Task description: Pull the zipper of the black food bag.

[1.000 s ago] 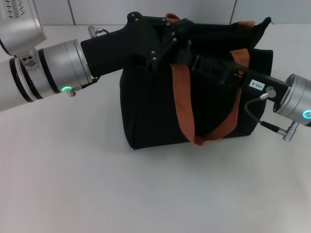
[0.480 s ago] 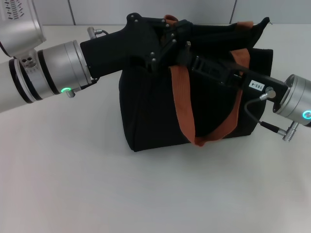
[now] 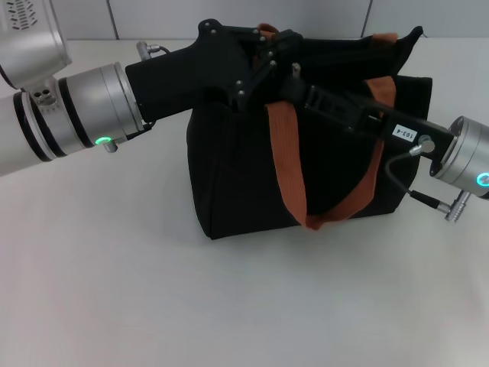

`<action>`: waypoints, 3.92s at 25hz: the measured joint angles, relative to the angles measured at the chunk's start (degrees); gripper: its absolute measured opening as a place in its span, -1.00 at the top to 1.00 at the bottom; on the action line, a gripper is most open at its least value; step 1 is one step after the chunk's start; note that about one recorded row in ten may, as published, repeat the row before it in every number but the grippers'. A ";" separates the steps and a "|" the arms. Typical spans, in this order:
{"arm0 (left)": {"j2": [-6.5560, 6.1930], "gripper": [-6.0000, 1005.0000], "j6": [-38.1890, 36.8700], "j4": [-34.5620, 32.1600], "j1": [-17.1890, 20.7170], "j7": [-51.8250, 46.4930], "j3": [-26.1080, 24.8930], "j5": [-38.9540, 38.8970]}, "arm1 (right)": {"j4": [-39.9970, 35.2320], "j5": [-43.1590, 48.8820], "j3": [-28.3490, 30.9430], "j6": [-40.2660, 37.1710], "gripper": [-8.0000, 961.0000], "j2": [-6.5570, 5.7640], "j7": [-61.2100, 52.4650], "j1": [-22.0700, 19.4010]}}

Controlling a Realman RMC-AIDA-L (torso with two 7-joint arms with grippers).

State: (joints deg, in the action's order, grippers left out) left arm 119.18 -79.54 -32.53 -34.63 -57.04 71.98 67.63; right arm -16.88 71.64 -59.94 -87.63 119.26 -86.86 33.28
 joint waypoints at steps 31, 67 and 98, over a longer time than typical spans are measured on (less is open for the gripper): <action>0.00 0.87 2.00 0.44 -0.39 1.32 0.14 0.03 | -1.52 0.63 -0.34 -0.14 0.60 -0.17 -9.17 0.05; 0.00 0.86 2.05 0.45 -0.01 1.32 0.18 0.04 | -1.49 0.38 0.27 0.44 0.63 -0.17 -9.33 -1.48; 0.00 0.85 2.20 1.21 -0.29 2.02 0.17 -0.10 | -1.37 0.61 -0.42 2.21 0.62 -0.18 -9.96 0.12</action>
State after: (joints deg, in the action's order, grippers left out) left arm 119.18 -77.33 -31.31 -34.92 -55.01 72.15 67.54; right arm -18.24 72.25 -60.36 -85.42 119.09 -96.82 33.40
